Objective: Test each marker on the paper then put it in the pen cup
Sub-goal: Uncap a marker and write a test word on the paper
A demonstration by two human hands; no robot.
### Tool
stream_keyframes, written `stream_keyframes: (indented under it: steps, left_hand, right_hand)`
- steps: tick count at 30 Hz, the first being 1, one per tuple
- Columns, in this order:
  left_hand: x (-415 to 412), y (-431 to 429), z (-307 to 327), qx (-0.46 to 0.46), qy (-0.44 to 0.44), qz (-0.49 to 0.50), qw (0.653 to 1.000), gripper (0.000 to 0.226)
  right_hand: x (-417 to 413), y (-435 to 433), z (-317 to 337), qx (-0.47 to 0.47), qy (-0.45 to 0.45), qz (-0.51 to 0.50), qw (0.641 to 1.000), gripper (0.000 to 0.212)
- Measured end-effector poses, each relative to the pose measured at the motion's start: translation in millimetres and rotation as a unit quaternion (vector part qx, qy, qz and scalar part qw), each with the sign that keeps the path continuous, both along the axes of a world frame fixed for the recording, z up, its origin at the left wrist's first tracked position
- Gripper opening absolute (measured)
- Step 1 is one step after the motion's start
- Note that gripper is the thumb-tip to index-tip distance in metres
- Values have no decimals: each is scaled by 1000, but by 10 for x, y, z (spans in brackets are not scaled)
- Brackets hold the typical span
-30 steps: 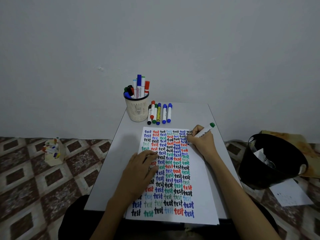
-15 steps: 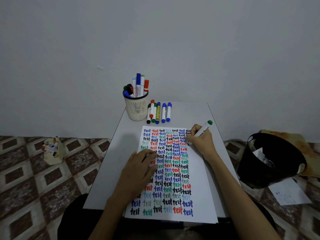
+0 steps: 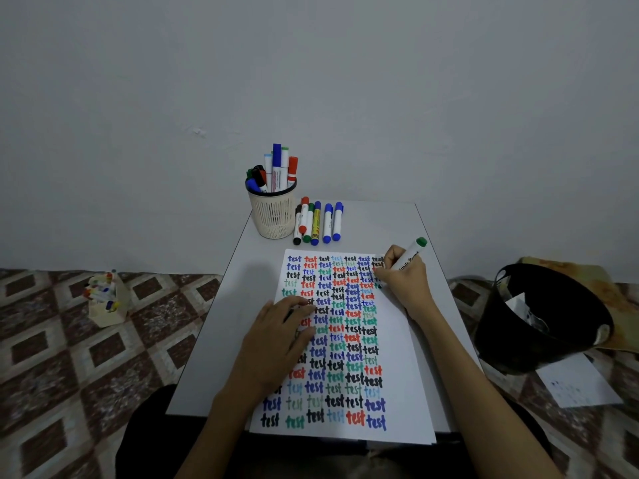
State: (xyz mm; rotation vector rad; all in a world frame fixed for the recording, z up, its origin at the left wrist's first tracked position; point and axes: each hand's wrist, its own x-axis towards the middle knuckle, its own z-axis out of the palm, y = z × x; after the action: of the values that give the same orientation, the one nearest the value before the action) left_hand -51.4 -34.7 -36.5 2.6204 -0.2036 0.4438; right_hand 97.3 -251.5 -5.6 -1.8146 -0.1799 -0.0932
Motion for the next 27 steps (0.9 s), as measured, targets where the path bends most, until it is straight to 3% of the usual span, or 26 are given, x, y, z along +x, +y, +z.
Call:
stream_keyframes:
  steps: [27]
  left_hand:
    - [-13,-4,10,-4,-4,0,1000,49]
  right_hand:
    - [21,-47,-21,42,-19,-42,998,37]
